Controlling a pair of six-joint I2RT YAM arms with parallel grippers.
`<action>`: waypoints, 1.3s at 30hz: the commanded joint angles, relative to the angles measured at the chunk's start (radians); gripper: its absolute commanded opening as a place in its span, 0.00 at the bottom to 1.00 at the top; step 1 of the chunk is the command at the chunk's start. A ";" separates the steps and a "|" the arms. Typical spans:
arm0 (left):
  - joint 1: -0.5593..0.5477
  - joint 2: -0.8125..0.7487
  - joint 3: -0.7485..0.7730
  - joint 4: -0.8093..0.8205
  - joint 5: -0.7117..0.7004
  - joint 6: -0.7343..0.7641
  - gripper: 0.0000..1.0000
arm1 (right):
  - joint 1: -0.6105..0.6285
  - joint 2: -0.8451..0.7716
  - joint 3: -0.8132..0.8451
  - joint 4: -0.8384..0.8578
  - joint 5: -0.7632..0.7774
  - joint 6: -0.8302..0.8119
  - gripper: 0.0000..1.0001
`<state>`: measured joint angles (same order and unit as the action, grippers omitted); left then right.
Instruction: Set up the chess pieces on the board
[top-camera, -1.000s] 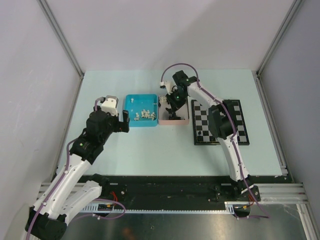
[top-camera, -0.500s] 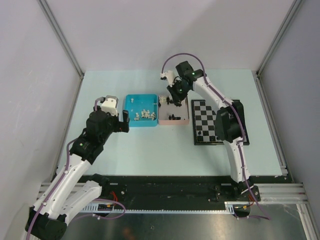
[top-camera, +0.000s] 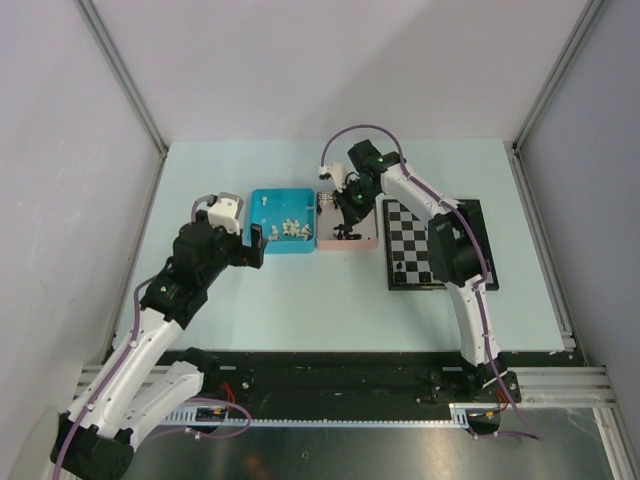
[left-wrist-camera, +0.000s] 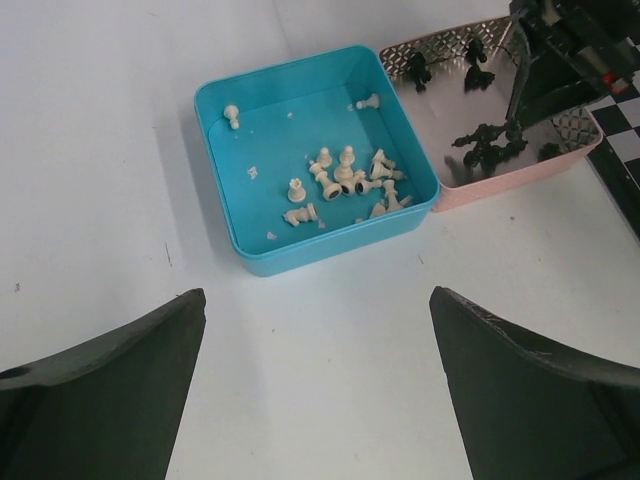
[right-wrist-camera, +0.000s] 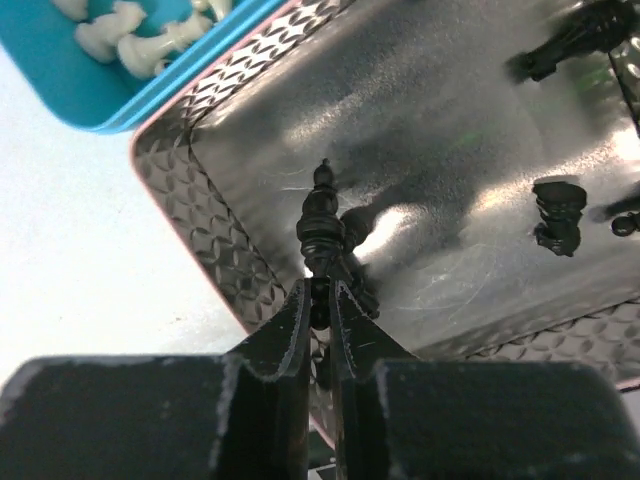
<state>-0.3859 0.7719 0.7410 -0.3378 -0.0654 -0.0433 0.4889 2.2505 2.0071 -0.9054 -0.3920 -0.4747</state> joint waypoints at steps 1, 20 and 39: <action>0.005 -0.010 -0.008 0.040 0.033 0.040 0.98 | 0.017 0.018 0.035 0.015 0.164 0.025 0.00; 0.005 -0.008 -0.011 0.045 0.039 0.040 0.98 | -0.035 -0.074 -0.093 0.232 0.024 0.120 0.08; 0.005 -0.003 -0.011 0.043 0.036 0.040 0.98 | -0.075 -0.031 -0.005 0.223 0.024 0.110 0.38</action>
<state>-0.3859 0.7719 0.7326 -0.3233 -0.0460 -0.0429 0.4198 2.2177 1.9297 -0.6525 -0.3492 -0.3378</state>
